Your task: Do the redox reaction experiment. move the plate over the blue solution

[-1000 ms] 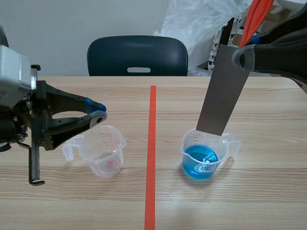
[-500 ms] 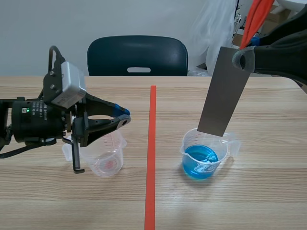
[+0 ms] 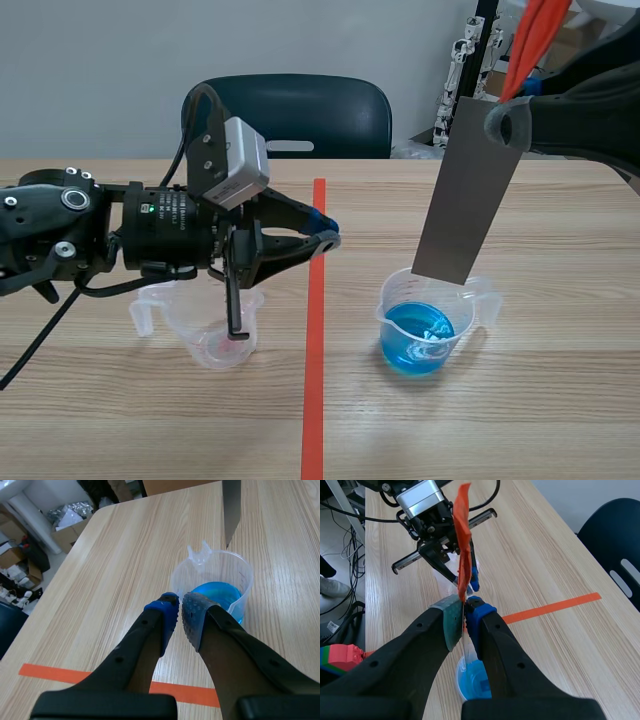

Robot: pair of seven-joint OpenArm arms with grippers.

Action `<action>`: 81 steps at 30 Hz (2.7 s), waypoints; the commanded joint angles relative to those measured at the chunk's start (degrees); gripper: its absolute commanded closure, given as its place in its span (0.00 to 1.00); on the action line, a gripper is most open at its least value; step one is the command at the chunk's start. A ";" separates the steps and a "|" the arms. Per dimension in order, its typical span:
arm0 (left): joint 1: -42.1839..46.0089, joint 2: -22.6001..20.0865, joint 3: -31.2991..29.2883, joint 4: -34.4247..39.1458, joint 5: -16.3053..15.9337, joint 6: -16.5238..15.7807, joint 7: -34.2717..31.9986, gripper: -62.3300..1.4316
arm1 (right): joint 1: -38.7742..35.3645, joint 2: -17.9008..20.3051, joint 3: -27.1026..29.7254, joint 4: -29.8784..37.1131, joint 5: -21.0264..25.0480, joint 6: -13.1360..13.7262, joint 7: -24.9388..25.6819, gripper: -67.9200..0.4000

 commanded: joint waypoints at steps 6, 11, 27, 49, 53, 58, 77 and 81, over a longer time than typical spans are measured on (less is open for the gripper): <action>-1.18 2.89 0.11 -2.71 -0.57 -1.46 -0.59 0.87 | 1.64 0.94 0.81 -1.62 1.16 0.48 0.63 0.99; -1.18 4.00 0.92 -2.75 -0.57 -2.49 -0.57 0.87 | 1.64 0.92 0.87 -3.04 1.42 0.48 0.68 0.99; -1.44 5.53 2.51 -2.86 -0.57 -3.32 -0.09 0.87 | 2.60 0.92 0.92 -3.56 1.51 0.48 0.63 0.99; -1.29 5.55 2.51 -2.91 -0.57 -3.32 -0.09 0.87 | 2.62 0.92 0.92 -3.56 1.46 0.48 0.63 0.99; -1.29 5.55 2.51 -2.91 -0.57 -3.32 -0.09 0.87 | 2.62 0.92 0.92 -3.56 1.46 0.48 0.63 0.99; -1.29 5.55 2.51 -2.91 -0.57 -3.32 -0.09 0.87 | 2.62 0.92 0.92 -3.56 1.46 0.48 0.63 0.99; -1.29 5.55 2.51 -2.91 -0.57 -3.32 -0.09 0.87 | 2.62 0.92 0.92 -3.56 1.29 0.48 0.63 0.99; -1.29 5.55 2.51 -2.91 -0.57 -3.32 -0.11 0.87 | 2.62 0.92 0.92 -3.56 1.29 0.48 0.68 0.99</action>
